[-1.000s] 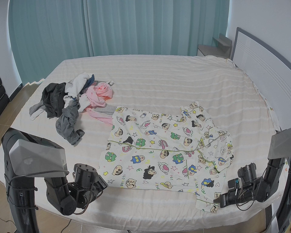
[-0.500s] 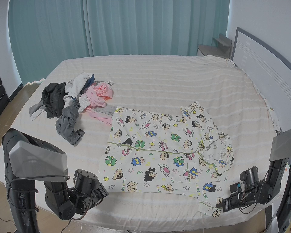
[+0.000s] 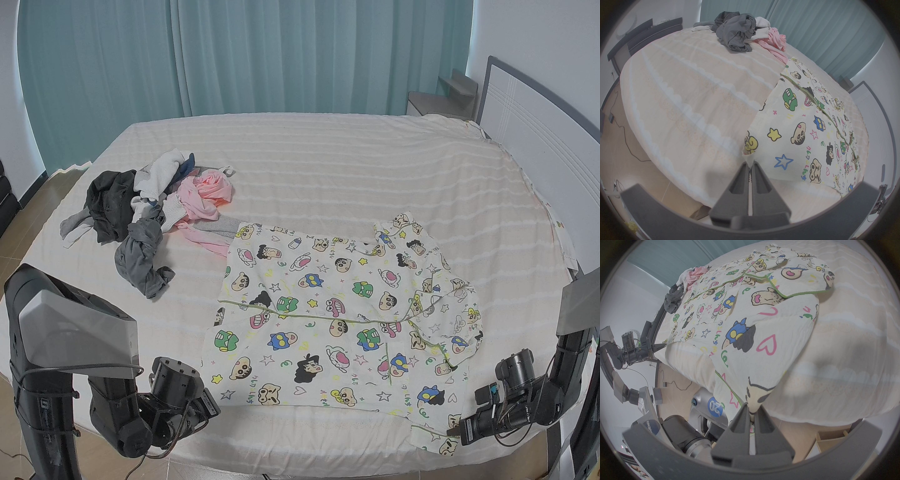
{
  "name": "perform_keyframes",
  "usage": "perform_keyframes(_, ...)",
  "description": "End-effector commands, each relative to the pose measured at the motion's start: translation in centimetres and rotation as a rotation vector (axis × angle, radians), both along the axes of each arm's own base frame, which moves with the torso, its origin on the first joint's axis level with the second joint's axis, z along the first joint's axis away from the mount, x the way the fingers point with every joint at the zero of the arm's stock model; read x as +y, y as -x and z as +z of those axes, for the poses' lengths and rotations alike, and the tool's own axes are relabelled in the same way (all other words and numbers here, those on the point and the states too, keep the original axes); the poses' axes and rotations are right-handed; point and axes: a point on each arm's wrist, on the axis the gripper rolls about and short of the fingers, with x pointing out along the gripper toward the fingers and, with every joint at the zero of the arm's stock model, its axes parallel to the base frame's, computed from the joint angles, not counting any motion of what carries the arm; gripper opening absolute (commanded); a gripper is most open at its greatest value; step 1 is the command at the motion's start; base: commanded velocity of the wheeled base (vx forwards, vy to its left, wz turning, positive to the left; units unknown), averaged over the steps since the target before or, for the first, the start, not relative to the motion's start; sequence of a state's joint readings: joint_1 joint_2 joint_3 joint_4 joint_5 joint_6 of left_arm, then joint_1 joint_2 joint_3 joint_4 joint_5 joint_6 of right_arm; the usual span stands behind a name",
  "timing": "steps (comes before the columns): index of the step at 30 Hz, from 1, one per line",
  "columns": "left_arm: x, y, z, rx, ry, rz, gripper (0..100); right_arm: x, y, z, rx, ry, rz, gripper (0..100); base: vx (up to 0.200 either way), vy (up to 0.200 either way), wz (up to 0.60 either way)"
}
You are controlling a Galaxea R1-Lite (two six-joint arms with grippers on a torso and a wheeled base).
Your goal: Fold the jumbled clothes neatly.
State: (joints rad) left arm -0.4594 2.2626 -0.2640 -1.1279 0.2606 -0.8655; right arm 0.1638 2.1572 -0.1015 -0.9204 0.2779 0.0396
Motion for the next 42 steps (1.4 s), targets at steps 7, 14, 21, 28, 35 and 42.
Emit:
perform_keyframes(7,0.1,0.7,-0.3,0.031,-0.029,-0.024,0,-0.2,1.1,-0.1,0.024,0.022,0.039,0,0.000,0.000,0.00)
perform_keyframes(14,0.0,1.2,-0.5,0.051,-0.049,-0.047,0,-0.2,1.5,-0.2,0.031,0.030,0.058,0,0.000,0.000,0.00)
perform_keyframes(21,-0.1,1.0,-0.5,0.048,-0.048,-0.046,0,-0.3,1.4,-0.2,0.026,0.030,0.057,0,0.000,0.000,0.00)
perform_keyframes(28,0.0,1.1,-0.5,0.050,-0.048,-0.046,100,-0.2,1.5,-0.2,0.032,0.031,0.058,100,0.000,0.000,0.00)
perform_keyframes(35,-0.1,1.1,-0.4,0.043,-0.045,-0.048,100,-0.3,1.6,0.1,0.017,0.030,0.056,100,0.000,0.000,0.00)
perform_keyframes(42,0.1,1.5,1.1,0.004,-0.028,-0.051,100,-0.4,1.5,1.8,-0.125,0.059,0.019,100,0.000,0.000,0.00)
